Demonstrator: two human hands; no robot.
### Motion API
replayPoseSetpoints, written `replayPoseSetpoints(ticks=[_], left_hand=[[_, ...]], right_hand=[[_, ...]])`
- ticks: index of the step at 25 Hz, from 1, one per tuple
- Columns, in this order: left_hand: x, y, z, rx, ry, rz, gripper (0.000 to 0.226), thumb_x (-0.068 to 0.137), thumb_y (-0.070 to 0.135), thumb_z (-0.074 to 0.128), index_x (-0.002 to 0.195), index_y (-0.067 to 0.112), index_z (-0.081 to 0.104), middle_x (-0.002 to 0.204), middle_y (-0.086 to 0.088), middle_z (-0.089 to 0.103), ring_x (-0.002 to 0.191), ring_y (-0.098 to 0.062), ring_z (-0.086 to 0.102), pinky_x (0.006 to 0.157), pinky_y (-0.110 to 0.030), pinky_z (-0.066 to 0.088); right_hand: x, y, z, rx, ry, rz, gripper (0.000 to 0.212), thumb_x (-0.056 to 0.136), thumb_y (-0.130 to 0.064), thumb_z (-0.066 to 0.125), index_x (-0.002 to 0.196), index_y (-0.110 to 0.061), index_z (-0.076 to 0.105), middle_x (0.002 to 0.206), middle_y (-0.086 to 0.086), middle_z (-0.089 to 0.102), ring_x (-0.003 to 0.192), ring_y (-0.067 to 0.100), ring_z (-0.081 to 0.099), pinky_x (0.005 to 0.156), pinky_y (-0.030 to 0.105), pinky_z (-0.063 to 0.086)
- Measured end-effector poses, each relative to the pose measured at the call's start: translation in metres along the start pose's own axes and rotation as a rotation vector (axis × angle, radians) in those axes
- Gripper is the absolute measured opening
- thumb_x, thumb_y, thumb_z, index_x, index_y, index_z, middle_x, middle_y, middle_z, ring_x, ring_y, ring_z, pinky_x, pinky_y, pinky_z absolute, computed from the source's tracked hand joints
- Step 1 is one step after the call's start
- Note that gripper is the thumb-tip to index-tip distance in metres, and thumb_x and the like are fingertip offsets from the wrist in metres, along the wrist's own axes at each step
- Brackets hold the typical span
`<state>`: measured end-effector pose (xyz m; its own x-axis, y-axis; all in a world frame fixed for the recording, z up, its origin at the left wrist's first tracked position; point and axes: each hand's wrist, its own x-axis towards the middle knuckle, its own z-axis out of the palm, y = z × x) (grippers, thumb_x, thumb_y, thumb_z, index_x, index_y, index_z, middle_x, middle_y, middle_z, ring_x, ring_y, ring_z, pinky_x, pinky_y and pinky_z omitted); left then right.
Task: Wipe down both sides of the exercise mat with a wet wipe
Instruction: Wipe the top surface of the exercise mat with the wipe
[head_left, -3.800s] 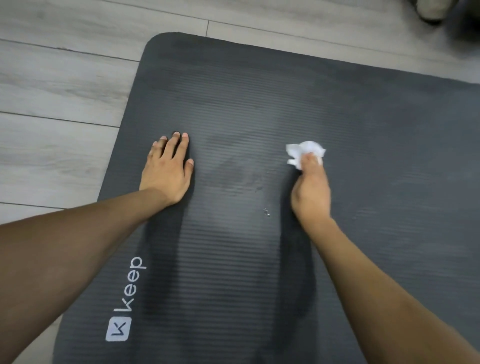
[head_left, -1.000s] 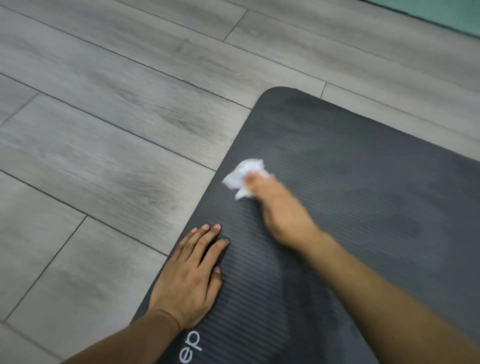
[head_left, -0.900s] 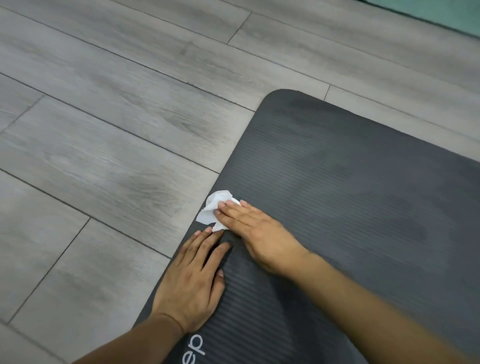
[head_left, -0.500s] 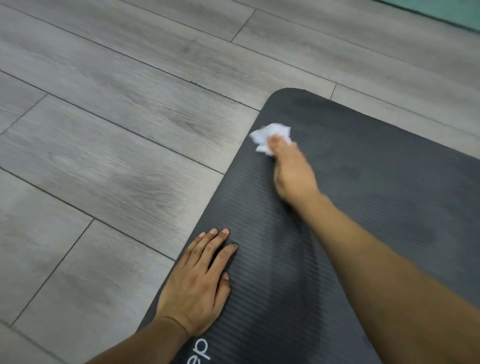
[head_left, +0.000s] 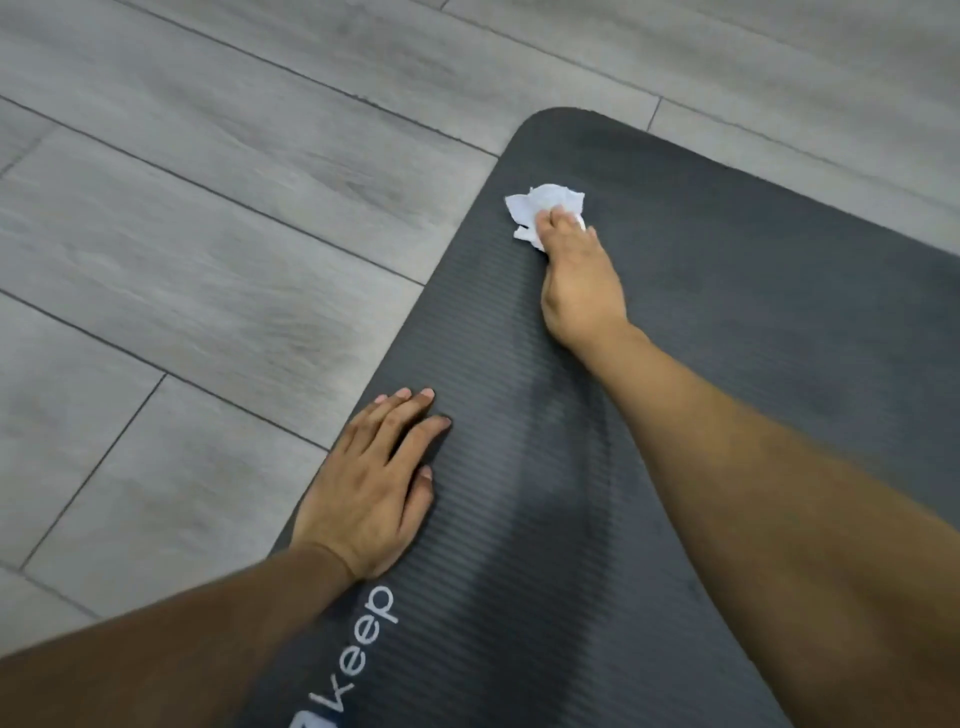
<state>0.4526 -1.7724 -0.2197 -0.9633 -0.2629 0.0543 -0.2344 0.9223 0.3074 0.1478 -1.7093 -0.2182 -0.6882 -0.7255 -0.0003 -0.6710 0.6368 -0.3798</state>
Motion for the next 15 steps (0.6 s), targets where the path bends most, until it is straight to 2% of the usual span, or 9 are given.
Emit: replayPoseSetpoints(ticks=[4, 6, 11, 15], left_hand=[[-0.004, 0.004, -0.002, 0.068, -0.033, 0.008, 0.048, 0.097, 0.026, 0.043, 0.141, 0.011, 0.056, 0.153, -0.015, 0.047, 0.146, -0.033, 0.04, 0.124, -0.047, 0.027], [-0.001, 0.005, -0.003, 0.095, -0.061, 0.014, 0.05, 0.097, 0.025, 0.041, 0.141, 0.009, 0.056, 0.149, -0.019, 0.05, 0.143, -0.036, 0.042, 0.123, -0.048, 0.028], [0.004, 0.008, -0.01, 0.109, -0.171, -0.043, 0.052, 0.1, 0.027, 0.036, 0.149, 0.014, 0.045, 0.155, -0.016, 0.044, 0.148, -0.036, 0.036, 0.124, -0.049, 0.025], [-0.003, 0.009, -0.009, 0.151, -0.172, -0.035, 0.047, 0.107, 0.024, 0.037, 0.154, 0.016, 0.04, 0.166, -0.011, 0.029, 0.153, -0.035, 0.025, 0.125, -0.048, 0.02]], right_hand=[[-0.131, -0.071, 0.036, 0.107, -0.024, -0.21, 0.059, 0.089, -0.012, 0.025, 0.146, -0.003, 0.042, 0.153, 0.012, 0.039, 0.144, 0.023, 0.032, 0.121, 0.037, 0.012], [-0.168, -0.08, 0.039, 0.102, -0.045, -0.244, 0.058, 0.091, -0.013, 0.025, 0.146, -0.006, 0.042, 0.153, 0.008, 0.038, 0.144, 0.021, 0.032, 0.121, 0.037, 0.015], [-0.173, -0.093, 0.028, 0.063, -0.081, -0.071, 0.056, 0.097, -0.006, 0.034, 0.152, -0.012, 0.03, 0.16, 0.003, 0.024, 0.149, 0.014, 0.017, 0.123, 0.031, 0.002], [-0.258, -0.057, 0.018, -0.011, 0.057, 0.032, 0.057, 0.091, -0.005, 0.031, 0.147, -0.009, 0.041, 0.156, 0.005, 0.035, 0.146, 0.017, 0.028, 0.122, 0.038, 0.015]])
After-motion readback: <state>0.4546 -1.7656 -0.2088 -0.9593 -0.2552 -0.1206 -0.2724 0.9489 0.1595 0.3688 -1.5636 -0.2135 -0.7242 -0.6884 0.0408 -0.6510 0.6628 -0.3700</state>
